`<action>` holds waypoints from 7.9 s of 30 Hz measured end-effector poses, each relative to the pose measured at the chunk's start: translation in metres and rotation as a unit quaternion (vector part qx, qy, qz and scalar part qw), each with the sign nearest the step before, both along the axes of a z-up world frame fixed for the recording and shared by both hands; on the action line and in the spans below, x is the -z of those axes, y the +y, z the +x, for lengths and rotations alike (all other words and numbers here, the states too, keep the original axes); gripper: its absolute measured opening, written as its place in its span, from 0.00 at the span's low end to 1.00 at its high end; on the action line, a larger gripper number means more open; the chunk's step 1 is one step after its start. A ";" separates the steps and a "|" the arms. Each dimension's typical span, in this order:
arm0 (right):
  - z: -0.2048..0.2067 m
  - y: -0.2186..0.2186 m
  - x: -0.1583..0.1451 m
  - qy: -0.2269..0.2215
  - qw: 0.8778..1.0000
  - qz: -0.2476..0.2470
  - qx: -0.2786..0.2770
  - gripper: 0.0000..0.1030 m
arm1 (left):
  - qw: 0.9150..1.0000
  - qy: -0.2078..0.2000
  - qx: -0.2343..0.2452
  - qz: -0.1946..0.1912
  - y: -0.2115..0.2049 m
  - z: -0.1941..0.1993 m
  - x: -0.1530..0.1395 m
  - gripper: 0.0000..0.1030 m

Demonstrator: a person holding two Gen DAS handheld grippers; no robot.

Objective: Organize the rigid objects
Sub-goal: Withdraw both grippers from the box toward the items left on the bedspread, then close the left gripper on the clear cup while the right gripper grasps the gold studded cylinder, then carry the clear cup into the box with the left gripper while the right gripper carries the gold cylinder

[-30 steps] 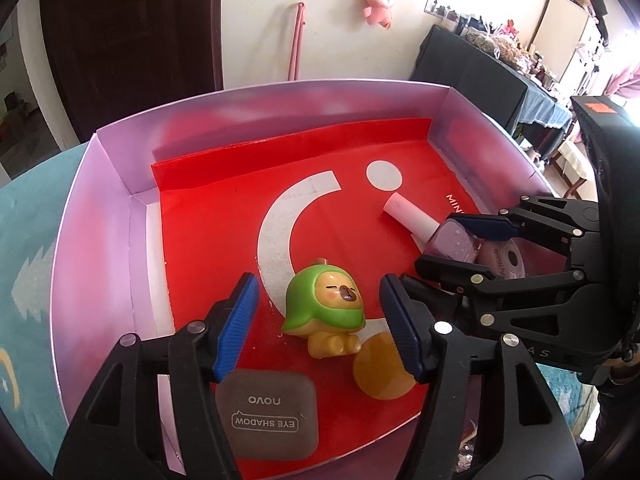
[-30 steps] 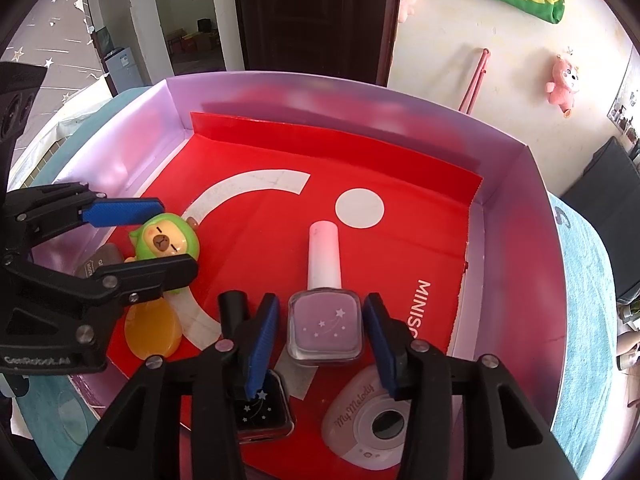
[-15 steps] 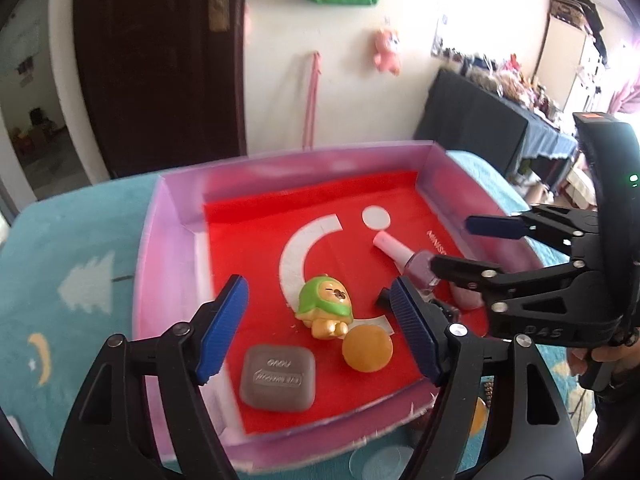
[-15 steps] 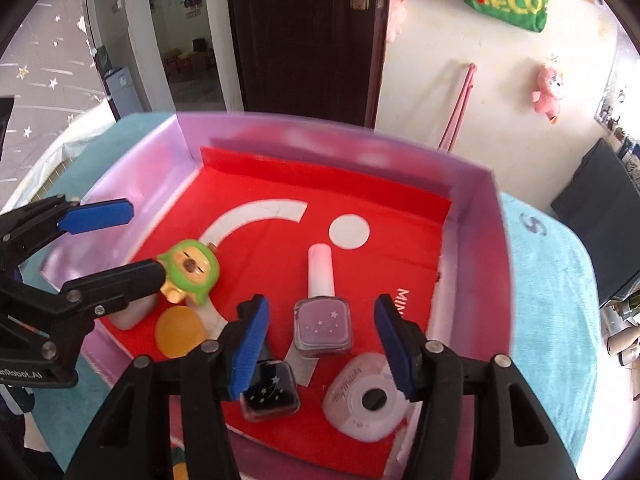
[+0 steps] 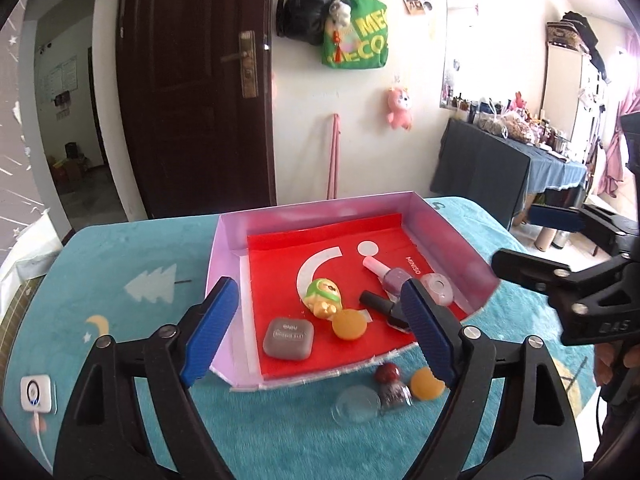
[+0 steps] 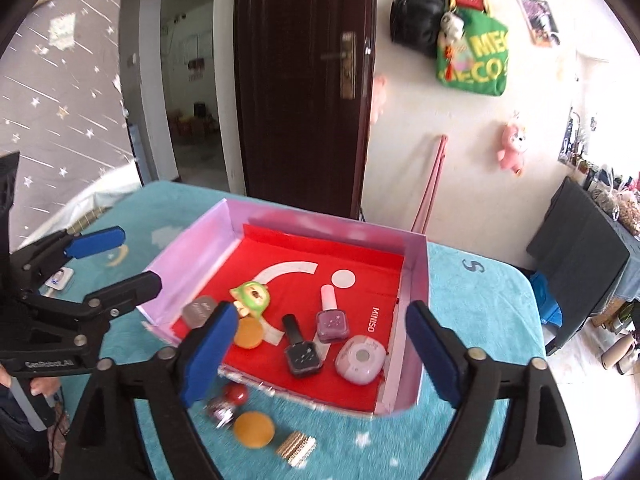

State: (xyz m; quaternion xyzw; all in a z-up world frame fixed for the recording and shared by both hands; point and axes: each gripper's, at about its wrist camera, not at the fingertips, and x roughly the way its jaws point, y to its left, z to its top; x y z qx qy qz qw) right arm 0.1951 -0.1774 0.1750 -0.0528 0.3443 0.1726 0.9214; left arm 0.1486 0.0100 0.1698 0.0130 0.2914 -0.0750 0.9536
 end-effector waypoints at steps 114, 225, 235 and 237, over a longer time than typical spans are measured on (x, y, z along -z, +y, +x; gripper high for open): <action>-0.040 -0.019 0.133 0.106 0.985 -0.013 0.136 1.00 | 0.990 0.137 0.004 0.029 -0.014 -0.002 0.125 0.88; 0.145 0.063 0.124 0.188 0.980 -0.014 -0.055 0.27 | 0.967 0.233 0.071 0.073 0.012 0.160 0.095 0.36; 0.154 0.077 0.134 0.206 0.976 -0.038 -0.066 0.27 | 0.963 0.247 0.071 0.081 0.009 0.164 0.100 0.36; 0.155 0.078 0.135 0.207 0.975 -0.040 -0.065 0.27 | 0.961 0.252 0.074 0.083 0.008 0.168 0.102 0.37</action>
